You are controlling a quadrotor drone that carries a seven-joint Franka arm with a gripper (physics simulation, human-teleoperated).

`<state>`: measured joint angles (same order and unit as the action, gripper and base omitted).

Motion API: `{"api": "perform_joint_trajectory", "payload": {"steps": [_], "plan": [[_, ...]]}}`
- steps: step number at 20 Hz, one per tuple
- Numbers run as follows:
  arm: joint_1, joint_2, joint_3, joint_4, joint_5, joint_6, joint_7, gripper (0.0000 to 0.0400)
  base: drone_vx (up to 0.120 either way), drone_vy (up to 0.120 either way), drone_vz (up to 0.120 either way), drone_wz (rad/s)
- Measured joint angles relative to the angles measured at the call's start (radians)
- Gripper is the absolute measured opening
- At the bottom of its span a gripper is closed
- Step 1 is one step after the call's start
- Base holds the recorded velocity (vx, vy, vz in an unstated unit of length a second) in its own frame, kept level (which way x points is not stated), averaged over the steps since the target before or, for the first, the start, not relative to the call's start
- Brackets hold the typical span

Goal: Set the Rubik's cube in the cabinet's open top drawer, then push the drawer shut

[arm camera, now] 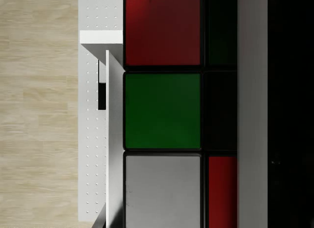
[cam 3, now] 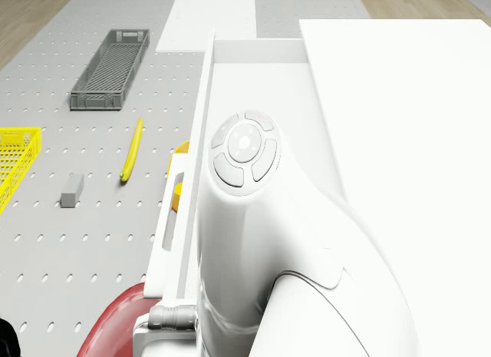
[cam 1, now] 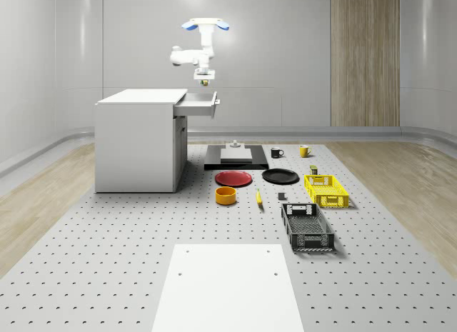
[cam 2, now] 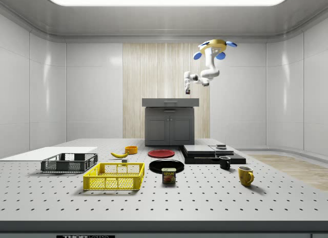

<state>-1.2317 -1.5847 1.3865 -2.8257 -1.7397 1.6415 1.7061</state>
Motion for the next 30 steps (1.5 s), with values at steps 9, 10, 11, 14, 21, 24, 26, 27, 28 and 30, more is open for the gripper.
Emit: {"api": "perform_joint_trajectory", "payload": {"steps": [9, 10, 11, 14, 21, 24, 26, 27, 28, 30], "plan": [[0.000, -0.001, 0.000, 0.000, 0.000, 0.001, 0.000, 0.0325, 0.120, -0.044, 0.000, 0.000], [0.000, -0.001, 0.000, 0.000, 0.000, 0.001, 0.000, 0.0325, 0.120, 0.000, 0.000, 0.000], [0.000, -0.001, 0.000, 0.000, 0.000, 0.001, 0.000, 0.0325, 0.120, 0.000, 0.000, 0.000], [0.000, -0.001, 0.000, 0.000, 0.000, 0.001, 0.000, 0.0325, 0.120, 0.000, 0.000, 0.000], [-0.001, -0.001, -0.002, 0.000, -0.002, 0.002, 0.000, 0.0325, 0.091, 0.000, 0.000, 0.000], [-0.004, -0.002, -0.027, 0.005, -0.025, 0.011, 0.001, 0.0325, 0.000, 0.000, 0.000, 0.000], [-0.008, -0.002, -0.052, 0.010, -0.048, 0.020, 0.001, 0.0325, 0.000, 0.000, 0.000, 0.000], [-0.011, -0.002, -0.066, 0.013, -0.061, 0.025, 0.002, 0.0325, 0.000, 0.000, 0.000, 0.000], [-0.013, -0.001, -0.081, 0.017, -0.075, 0.030, 0.002, 0.0325, 0.000, 0.000, 0.000, 0.000], [-0.019, 0.000, -0.112, 0.025, -0.104, 0.041, 0.003, 0.0325, 0.000, 0.000, 0.000, 0.000]]}}
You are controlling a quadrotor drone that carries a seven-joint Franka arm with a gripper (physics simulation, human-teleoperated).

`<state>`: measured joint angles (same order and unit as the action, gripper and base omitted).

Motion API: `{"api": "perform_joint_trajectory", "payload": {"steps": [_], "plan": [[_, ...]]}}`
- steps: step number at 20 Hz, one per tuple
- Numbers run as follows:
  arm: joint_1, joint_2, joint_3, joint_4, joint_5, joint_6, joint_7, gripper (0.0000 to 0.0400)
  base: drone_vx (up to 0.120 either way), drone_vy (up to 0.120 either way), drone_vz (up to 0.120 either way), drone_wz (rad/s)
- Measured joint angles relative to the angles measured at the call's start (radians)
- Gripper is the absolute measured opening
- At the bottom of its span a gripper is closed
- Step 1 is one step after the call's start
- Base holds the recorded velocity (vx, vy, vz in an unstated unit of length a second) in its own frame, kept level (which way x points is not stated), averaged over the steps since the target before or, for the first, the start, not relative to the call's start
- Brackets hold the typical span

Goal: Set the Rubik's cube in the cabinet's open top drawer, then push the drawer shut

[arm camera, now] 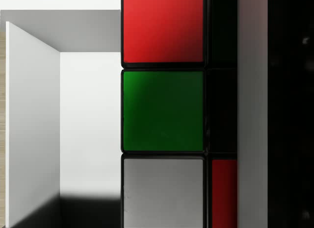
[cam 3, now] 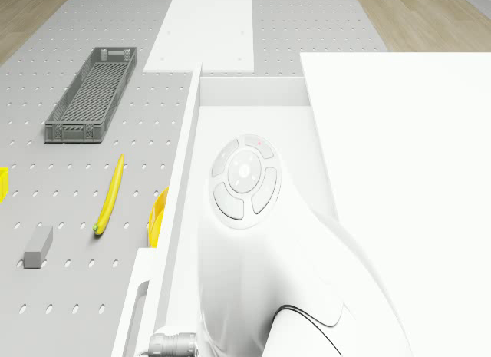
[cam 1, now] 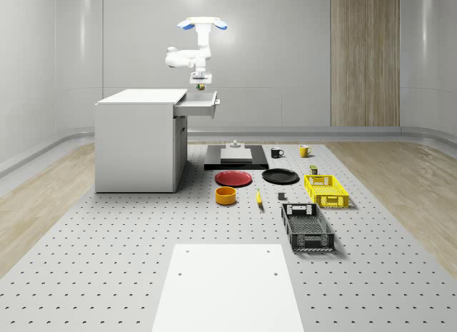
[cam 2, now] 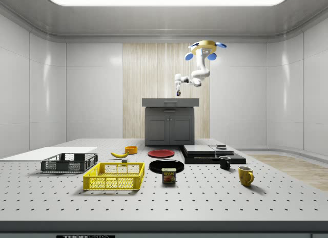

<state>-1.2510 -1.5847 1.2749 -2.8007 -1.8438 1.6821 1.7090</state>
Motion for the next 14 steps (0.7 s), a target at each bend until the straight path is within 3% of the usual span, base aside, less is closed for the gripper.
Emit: {"api": "perform_joint_trajectory", "payload": {"steps": [14], "plan": [[-0.045, 0.034, -0.194, 0.076, -0.185, 0.062, 0.001, 0.0325, 0.000, 0.000, 0.000, 0.000]]}}
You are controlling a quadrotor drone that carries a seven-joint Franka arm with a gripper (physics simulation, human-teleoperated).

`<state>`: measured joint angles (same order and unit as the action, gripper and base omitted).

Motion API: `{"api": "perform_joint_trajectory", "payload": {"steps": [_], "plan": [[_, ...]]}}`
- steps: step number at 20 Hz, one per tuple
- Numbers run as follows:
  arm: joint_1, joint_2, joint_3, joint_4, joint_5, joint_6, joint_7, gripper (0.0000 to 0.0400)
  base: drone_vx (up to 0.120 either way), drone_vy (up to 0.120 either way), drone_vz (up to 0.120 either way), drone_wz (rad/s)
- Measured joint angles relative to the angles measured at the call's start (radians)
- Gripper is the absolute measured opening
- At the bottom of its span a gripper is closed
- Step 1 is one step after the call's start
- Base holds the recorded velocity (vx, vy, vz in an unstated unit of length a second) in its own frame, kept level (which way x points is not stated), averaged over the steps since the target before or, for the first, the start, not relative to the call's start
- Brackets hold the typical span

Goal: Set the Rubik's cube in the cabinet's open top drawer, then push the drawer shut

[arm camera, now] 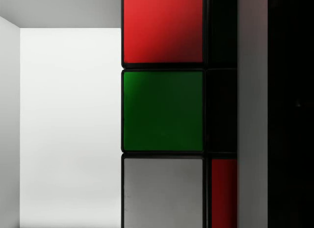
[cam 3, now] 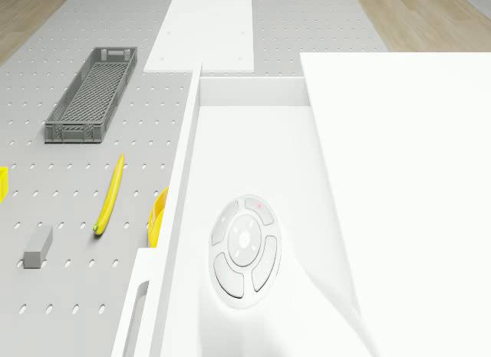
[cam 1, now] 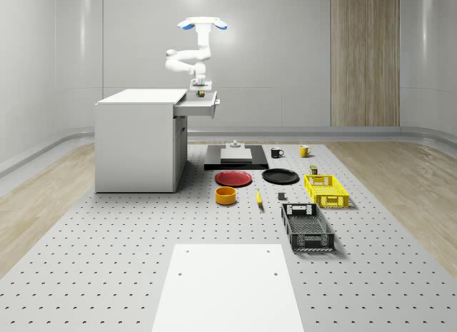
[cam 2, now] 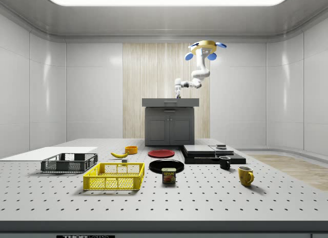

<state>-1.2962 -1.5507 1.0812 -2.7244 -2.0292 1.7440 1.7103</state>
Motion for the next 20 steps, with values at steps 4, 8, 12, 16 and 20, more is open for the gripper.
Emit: {"api": "perform_joint_trajectory", "payload": {"steps": [4, 8, 12, 16, 20], "plan": [[-0.008, 0.015, -0.037, 0.020, -0.037, 0.009, -0.002, 0.0325, 0.000, 0.000, 0.000, 0.000], [-0.012, 0.030, -0.065, 0.037, -0.067, 0.013, -0.006, 0.0325, 0.000, 0.000, 0.000, 0.000], [-0.016, 0.047, -0.095, 0.056, -0.099, 0.019, -0.010, 0.0325, 0.000, 0.000, 0.000, 0.000], [-0.020, 0.066, -0.126, 0.077, -0.131, 0.025, -0.015, 0.0325, 0.000, 0.000, 0.000, 0.000], [-0.020, 0.083, -0.145, 0.092, -0.154, 0.026, -0.021, 0.0365, 0.000, 0.000, 0.000, 0.000]]}}
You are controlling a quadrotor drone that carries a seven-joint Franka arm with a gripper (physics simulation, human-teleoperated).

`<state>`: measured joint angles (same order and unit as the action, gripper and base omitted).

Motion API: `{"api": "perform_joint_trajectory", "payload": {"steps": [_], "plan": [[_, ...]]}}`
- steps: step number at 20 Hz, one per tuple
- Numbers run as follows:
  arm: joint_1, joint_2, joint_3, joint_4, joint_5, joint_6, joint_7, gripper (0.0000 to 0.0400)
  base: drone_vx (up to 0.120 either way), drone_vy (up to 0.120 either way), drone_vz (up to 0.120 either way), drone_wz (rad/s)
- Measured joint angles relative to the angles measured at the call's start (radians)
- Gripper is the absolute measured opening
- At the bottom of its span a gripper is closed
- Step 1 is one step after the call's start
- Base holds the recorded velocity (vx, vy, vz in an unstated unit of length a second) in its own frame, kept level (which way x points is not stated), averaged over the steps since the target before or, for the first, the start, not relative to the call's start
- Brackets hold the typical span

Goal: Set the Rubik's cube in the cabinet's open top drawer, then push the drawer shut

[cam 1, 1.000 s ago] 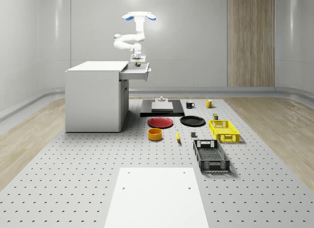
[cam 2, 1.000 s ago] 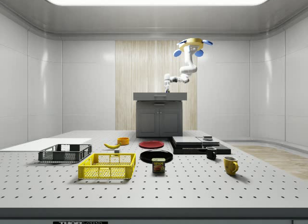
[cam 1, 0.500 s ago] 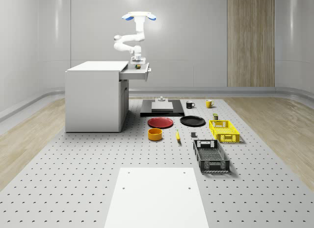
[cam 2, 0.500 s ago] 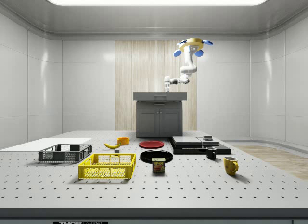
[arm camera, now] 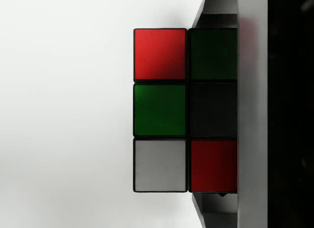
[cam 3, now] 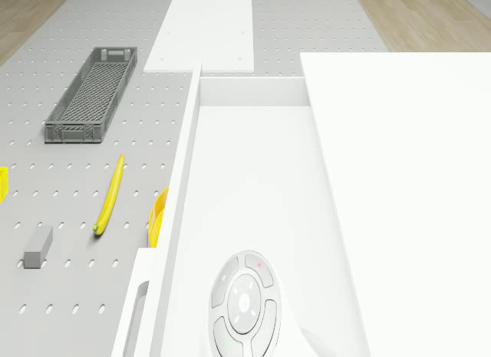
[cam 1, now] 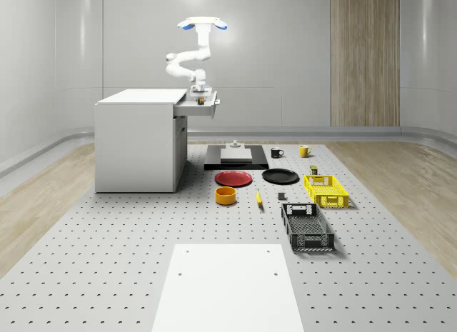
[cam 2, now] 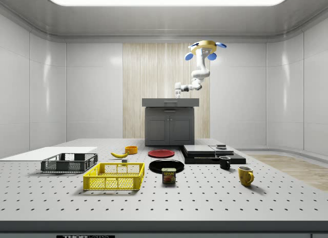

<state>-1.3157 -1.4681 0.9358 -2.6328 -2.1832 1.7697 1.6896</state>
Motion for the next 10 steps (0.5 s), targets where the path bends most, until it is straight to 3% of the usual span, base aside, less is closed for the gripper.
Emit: {"api": "perform_joint_trajectory", "payload": {"steps": [10], "plan": [[0.040, 0.005, 0.063, -0.052, 0.049, -0.058, -0.011, 0.0397, 0.000, 0.000, 0.004, 0.000]]}}
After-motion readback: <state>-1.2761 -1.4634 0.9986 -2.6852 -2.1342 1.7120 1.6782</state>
